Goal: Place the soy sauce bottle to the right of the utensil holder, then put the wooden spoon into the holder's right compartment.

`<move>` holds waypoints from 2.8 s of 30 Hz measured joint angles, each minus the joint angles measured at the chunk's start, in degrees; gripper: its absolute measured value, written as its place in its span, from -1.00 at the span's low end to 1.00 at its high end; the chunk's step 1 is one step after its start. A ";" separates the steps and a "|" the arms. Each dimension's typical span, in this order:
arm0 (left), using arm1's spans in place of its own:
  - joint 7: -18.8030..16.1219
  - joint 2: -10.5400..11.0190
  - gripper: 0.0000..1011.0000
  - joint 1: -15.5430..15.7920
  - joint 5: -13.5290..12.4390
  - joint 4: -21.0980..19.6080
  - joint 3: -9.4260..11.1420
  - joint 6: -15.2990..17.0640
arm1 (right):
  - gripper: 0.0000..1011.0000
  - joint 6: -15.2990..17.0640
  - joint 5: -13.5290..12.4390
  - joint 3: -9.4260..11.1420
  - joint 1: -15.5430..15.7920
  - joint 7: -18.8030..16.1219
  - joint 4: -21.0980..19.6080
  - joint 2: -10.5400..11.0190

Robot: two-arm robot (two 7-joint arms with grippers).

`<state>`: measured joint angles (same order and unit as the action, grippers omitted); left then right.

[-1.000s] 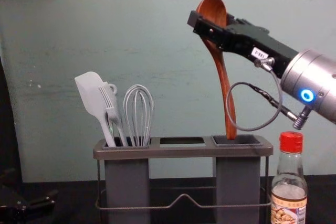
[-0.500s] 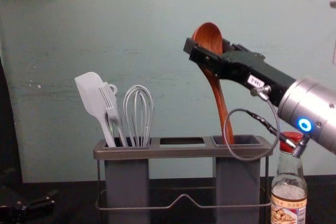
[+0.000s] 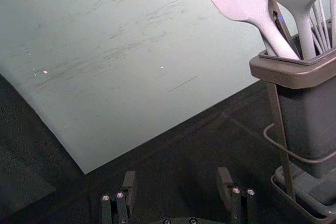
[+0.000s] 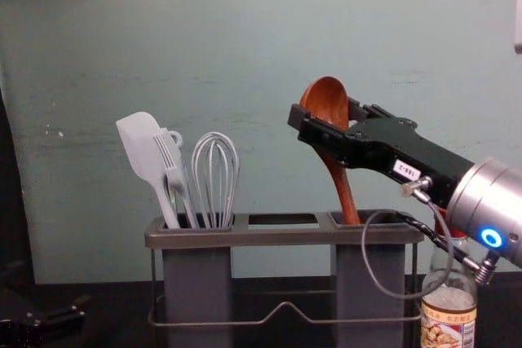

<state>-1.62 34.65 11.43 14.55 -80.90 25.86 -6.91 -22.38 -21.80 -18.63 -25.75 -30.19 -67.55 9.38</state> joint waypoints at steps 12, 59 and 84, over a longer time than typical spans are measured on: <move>0.00 0.00 0.98 0.00 0.00 0.00 0.00 0.00 | 0.66 0.06 1.20 -0.71 0.77 -0.45 -1.07 1.98; 0.00 0.00 0.98 0.00 0.00 0.00 0.00 0.00 | 0.98 -0.26 0.41 0.84 2.25 0.35 -8.13 3.14; 0.00 0.00 0.98 0.00 0.00 0.00 0.00 0.00 | 0.98 1.61 -3.15 8.77 2.69 2.97 -18.60 8.23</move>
<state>-1.62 34.65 11.43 14.55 -80.90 25.86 -6.91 -20.76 -24.95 -9.86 -23.06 -27.22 -86.15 17.61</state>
